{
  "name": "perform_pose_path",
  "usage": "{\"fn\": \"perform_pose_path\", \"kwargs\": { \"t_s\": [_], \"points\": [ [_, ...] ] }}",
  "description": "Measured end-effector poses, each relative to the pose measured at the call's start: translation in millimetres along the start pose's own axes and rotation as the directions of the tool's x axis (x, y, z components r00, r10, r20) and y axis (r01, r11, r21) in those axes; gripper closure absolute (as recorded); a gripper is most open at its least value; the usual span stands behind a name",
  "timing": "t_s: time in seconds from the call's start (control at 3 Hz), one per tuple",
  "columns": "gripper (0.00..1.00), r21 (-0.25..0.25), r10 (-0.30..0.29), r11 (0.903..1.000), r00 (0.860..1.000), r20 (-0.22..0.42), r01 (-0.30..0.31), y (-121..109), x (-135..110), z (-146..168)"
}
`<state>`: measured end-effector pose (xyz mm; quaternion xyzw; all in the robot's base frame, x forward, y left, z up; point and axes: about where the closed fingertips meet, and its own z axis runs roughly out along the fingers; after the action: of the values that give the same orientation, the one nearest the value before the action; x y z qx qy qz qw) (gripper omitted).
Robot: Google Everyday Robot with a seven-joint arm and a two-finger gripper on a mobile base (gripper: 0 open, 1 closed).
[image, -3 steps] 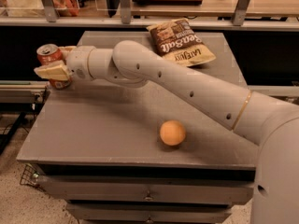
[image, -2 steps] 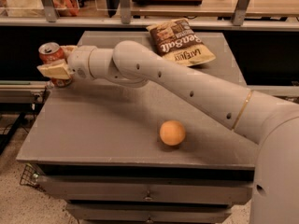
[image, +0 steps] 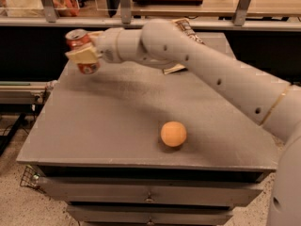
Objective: Knock coke can over
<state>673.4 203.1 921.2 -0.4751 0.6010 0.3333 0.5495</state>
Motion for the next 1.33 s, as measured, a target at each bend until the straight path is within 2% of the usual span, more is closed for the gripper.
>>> {"fn": "perform_pose_path", "kwargs": {
  "t_s": [0.33, 0.67, 1.0, 1.33],
  "points": [
    [1.00, 0.022, 0.003, 0.9998, 0.996, -0.085, -0.001, -36, 2, -64],
    [1.00, 0.020, -0.008, 0.9997, 0.964, -0.265, 0.014, -65, 13, -132],
    [1.00, -0.022, -0.059, 0.9983, 0.901, -0.430, 0.054, -72, 22, -167],
    [1.00, -0.147, -0.158, 0.9852, 0.801, -0.578, 0.089, -54, 39, -172]
  ]
}}
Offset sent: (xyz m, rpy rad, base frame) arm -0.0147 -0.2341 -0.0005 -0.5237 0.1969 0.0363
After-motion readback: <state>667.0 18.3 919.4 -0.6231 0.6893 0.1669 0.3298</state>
